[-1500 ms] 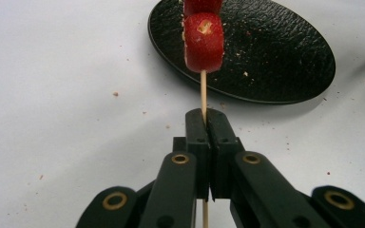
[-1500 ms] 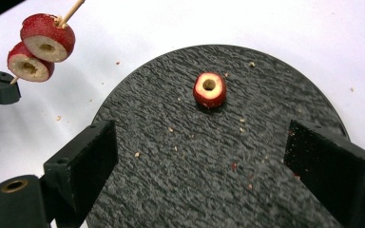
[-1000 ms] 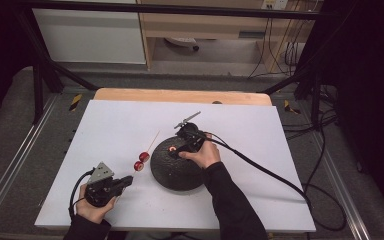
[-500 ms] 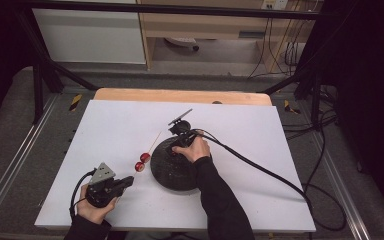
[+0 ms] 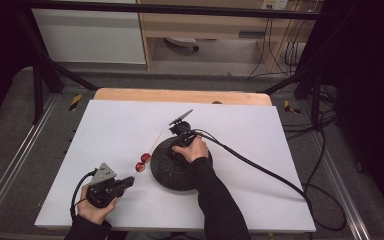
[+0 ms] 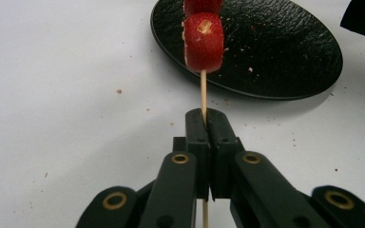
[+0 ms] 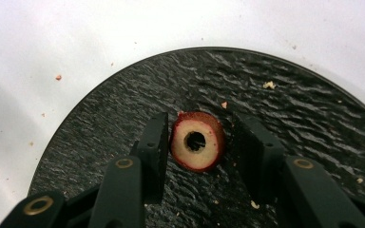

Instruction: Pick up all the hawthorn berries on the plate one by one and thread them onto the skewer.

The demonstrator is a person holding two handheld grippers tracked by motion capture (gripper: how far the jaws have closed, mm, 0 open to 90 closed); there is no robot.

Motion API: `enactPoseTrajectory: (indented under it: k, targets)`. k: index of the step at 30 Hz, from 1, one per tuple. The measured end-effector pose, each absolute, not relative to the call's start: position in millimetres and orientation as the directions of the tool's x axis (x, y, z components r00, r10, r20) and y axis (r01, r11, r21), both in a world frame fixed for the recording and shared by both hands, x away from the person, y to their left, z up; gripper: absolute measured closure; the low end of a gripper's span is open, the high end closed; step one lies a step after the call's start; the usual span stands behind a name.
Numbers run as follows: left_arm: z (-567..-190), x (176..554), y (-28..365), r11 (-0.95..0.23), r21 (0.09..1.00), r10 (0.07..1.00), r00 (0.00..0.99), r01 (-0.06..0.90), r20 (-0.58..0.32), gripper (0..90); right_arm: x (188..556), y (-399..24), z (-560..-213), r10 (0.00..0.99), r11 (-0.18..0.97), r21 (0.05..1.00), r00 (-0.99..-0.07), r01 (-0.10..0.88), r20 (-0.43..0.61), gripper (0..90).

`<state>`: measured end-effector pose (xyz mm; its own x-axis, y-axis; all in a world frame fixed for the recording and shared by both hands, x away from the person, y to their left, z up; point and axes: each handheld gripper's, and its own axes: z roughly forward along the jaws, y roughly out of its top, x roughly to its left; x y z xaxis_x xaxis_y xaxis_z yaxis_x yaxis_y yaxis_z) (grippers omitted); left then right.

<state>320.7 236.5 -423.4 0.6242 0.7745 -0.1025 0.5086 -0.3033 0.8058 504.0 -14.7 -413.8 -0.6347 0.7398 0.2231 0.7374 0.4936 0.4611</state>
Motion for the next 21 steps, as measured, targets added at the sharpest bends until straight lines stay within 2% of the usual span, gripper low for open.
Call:
enactPoseTrajectory:
  k: [13, 21]
  targets:
    - [-423.0, 320.2, 236.2, -0.303, 0.807, 0.774, 0.625, 0.506, -0.102, 88.6, 504.8, -15.0, -415.0, 0.748, 0.478, 0.444, -0.616, 0.758, 0.247, 61.7]
    - [-422.9, 319.7, 235.2, -0.304, 0.808, 0.773, 0.626, 0.504, -0.1, 88.6, 500.2, -17.6, -404.8, 0.739, 0.474, 0.466, -0.625, 0.747, 0.251, 62.1]
